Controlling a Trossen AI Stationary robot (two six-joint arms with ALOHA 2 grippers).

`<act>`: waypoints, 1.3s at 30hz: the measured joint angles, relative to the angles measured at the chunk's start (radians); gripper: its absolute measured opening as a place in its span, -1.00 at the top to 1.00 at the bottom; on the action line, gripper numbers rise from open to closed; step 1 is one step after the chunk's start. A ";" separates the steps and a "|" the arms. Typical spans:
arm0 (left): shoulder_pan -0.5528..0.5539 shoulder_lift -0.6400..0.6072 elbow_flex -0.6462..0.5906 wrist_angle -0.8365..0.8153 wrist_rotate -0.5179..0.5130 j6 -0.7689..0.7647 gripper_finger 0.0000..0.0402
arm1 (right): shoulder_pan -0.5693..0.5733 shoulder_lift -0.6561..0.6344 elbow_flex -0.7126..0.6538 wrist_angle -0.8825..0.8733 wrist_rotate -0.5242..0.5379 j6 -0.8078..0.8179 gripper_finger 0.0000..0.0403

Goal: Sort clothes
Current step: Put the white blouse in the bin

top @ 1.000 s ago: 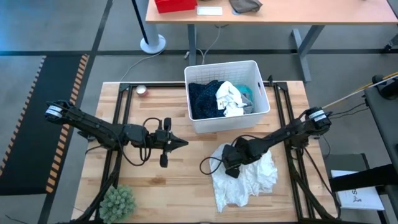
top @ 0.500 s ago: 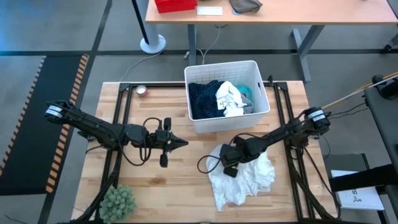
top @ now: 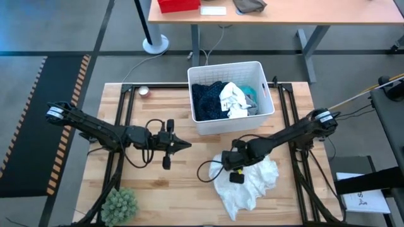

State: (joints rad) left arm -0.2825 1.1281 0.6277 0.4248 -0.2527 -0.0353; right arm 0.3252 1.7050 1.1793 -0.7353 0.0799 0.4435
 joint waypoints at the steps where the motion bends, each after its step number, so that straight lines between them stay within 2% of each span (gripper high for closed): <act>1: 0.000 0.000 0.000 0.001 0.000 0.000 1.00 | 0.007 -0.013 0.019 -0.014 0.010 -0.009 0.89; 9: 0.000 0.000 0.000 0.000 0.000 0.007 1.00 | 0.066 -0.063 0.195 -0.179 0.148 -0.019 0.89; 25: 0.000 0.000 -0.002 0.001 0.000 0.007 1.00 | 0.118 -0.067 0.559 -0.450 0.367 -0.064 0.89; 30: 0.000 0.000 -0.002 0.001 0.000 0.007 1.00 | 0.124 -0.067 0.703 -0.514 0.397 -0.096 0.90; 39: 0.000 0.000 -0.002 0.001 0.000 0.007 1.00 | 0.122 -0.068 0.987 -0.543 0.525 -0.219 0.90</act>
State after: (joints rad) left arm -0.2829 1.1281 0.6258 0.4259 -0.2529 -0.0280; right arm 0.4474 1.6375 2.1666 -1.2778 0.6045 0.2243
